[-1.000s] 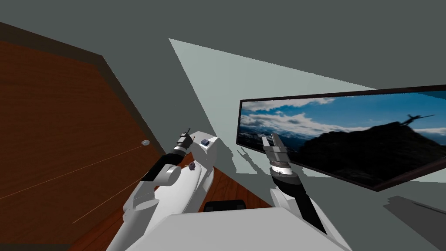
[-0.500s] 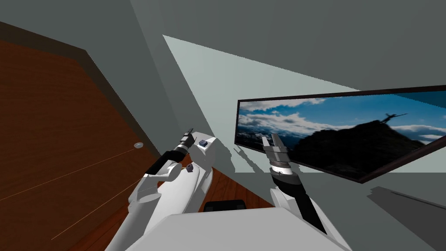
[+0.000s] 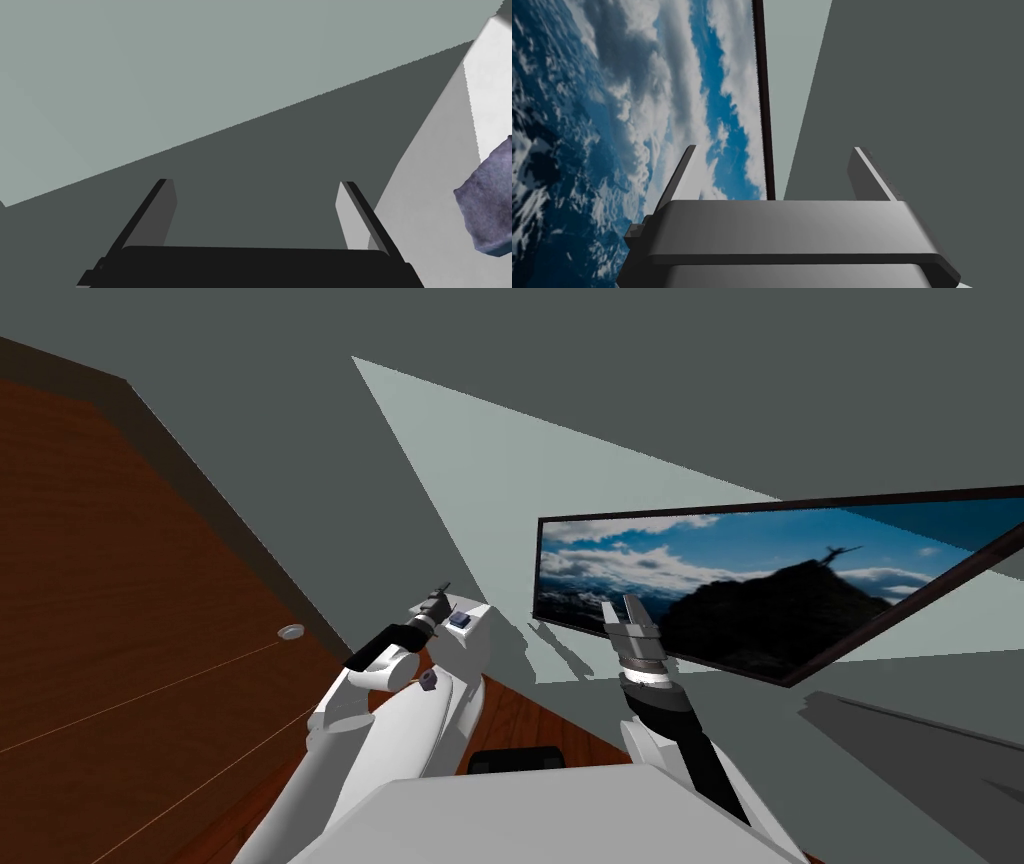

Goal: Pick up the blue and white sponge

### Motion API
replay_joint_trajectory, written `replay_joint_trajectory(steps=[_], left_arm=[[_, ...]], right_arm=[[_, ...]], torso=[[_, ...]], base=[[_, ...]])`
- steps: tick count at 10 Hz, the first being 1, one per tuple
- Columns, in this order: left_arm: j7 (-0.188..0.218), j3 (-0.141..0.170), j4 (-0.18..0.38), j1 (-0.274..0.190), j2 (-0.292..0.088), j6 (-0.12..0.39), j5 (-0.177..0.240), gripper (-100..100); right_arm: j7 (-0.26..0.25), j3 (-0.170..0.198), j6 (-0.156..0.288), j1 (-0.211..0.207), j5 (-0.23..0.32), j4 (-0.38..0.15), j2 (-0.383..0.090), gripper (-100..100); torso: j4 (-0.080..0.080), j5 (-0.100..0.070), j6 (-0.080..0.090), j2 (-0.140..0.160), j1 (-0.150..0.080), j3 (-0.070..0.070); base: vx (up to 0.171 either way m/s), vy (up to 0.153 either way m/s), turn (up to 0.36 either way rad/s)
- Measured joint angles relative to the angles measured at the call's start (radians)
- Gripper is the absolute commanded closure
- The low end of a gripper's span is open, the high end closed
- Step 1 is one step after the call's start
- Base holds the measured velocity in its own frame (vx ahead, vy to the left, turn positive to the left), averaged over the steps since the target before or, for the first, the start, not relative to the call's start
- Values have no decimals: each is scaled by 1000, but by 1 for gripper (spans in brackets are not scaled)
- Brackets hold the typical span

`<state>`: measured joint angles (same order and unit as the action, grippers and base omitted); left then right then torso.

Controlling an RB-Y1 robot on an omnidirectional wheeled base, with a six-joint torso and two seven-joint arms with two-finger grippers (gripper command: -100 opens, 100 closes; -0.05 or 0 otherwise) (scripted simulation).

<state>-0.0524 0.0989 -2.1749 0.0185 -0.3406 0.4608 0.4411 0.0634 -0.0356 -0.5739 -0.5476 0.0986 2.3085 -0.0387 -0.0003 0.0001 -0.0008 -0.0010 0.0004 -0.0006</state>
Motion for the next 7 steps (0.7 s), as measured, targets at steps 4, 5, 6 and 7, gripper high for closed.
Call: replay_joint_trajectory(steps=[4,5,6,7], left_arm=[[7,1,17,-37,-28,98,46,-100],[13,0,24,-64,-36,129,62,-100],[16,-1,34,-77,-43,158,75,-100],[17,-2,34,-79,-43,181,77,-100]], right_arm=[[0,0,0,0,0,0,0,0],[0,0,0,0,0,0,0,0],[0,0,0,0,0,0,0,0],[0,0,0,0,0,0,0,0]], torso=[[0,0,0,0,0,0],[0,0,1,0,0,0],[0,0,0,0,0,0],[0,0,0,0,0,0]], base=[[8,7,-105],[12,14,-110],[8,7,5],[11,8,-158]])
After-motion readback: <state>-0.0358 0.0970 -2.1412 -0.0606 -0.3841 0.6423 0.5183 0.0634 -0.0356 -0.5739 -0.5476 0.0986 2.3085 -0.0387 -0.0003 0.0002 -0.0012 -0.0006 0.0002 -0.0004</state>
